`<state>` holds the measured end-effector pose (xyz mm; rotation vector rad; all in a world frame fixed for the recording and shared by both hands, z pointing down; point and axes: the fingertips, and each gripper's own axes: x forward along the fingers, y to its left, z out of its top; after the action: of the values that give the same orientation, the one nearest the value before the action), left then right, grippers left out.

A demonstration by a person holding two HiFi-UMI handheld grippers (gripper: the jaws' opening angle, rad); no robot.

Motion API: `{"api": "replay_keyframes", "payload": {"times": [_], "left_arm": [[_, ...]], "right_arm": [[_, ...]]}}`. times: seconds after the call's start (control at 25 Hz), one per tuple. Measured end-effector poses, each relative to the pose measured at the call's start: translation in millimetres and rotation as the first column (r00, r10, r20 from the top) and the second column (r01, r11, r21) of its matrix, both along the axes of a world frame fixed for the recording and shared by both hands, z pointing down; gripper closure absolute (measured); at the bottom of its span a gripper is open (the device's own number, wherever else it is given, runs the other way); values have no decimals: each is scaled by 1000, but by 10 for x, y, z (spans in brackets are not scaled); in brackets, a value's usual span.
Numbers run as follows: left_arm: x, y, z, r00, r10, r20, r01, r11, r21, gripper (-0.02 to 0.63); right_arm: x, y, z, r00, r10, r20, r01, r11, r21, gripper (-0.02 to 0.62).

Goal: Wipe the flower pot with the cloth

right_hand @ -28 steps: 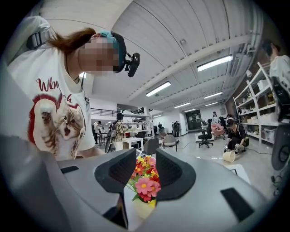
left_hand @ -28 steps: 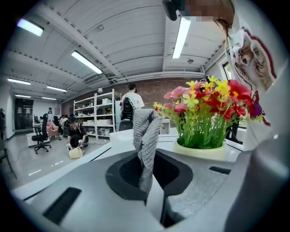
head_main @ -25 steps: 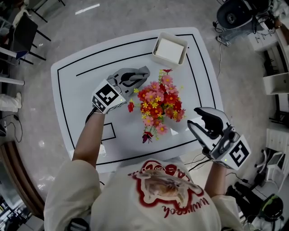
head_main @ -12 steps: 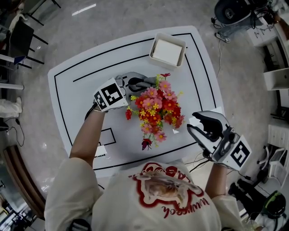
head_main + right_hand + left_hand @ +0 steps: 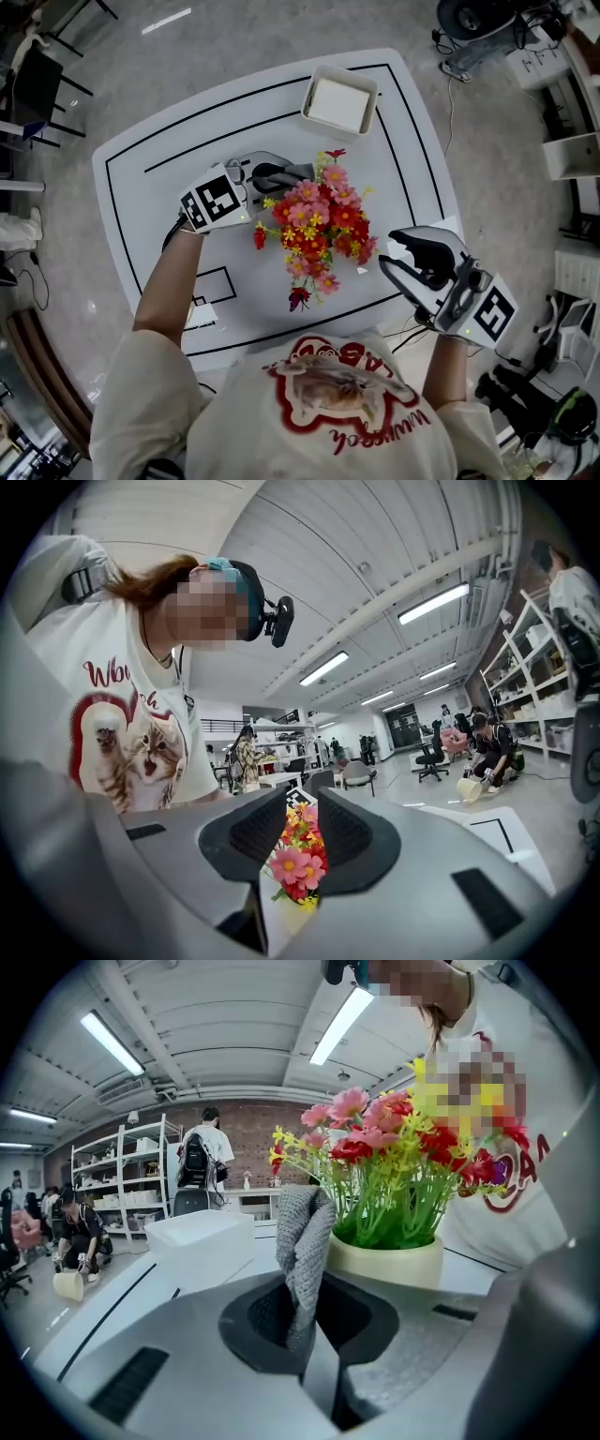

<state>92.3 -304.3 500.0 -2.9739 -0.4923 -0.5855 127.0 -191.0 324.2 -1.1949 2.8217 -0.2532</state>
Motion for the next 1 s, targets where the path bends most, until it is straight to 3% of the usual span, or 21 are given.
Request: {"api": "replay_keyframes", "payload": {"times": [0.64,1.0], "left_arm": [[-209,108,116,997,-26,70,26,1000,-2,574],[-319,173,119,992,-107,62,108,994,-14,574]], "right_arm": [[-99,1,-77,1000,-13,-28,14,1000,21,500],[-136,136,-164,1000,-12,-28,13,999,44,502]]}}
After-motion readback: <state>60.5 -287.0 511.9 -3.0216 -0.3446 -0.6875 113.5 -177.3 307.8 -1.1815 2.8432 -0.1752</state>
